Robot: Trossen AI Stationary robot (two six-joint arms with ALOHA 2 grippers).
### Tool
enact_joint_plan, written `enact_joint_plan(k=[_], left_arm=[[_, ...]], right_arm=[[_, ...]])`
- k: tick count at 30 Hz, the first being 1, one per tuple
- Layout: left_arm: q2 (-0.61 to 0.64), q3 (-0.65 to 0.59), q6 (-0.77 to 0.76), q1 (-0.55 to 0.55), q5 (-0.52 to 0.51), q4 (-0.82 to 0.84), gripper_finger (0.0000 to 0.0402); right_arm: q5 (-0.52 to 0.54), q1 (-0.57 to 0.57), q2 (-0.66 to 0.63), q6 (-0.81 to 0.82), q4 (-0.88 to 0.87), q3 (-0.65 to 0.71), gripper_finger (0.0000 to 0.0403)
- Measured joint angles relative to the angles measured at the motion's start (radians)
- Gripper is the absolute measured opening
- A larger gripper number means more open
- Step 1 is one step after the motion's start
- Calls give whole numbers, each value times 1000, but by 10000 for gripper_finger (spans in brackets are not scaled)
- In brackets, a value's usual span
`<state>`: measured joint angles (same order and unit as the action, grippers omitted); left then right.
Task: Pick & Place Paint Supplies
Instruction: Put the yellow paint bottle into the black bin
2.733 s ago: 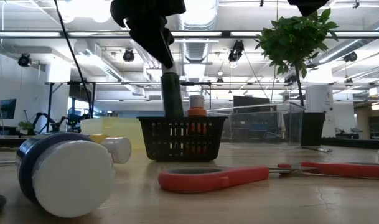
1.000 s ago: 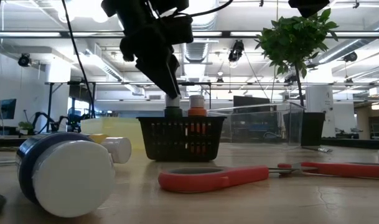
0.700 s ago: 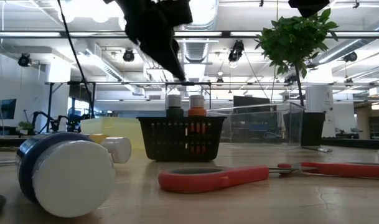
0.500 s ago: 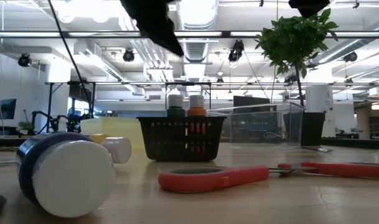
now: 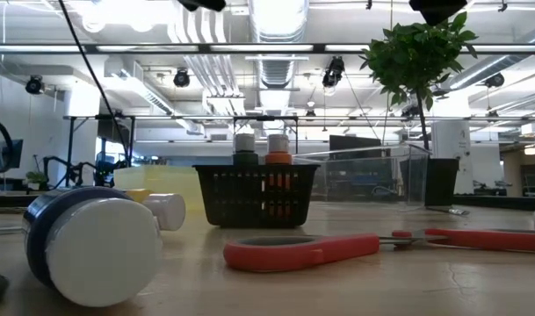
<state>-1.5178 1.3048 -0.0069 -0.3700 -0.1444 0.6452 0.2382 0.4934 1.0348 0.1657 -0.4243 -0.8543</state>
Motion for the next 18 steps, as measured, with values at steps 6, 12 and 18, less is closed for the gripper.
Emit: enact_joint_plan(k=[6, 12, 18], left_arm=[[-157, 6, -87, -86, -48, -81, 199], [-271, 31, -96, -99, -34, -62, 150], [-293, 31, -107, -121, -32, -16, 143]], right_arm=[[-8, 0, 0, -1, 3, 0, 263], [-34, 0, 0, 0, 5, 0, 263], [-37, 25, 0, 12, 11, 5, 263]])
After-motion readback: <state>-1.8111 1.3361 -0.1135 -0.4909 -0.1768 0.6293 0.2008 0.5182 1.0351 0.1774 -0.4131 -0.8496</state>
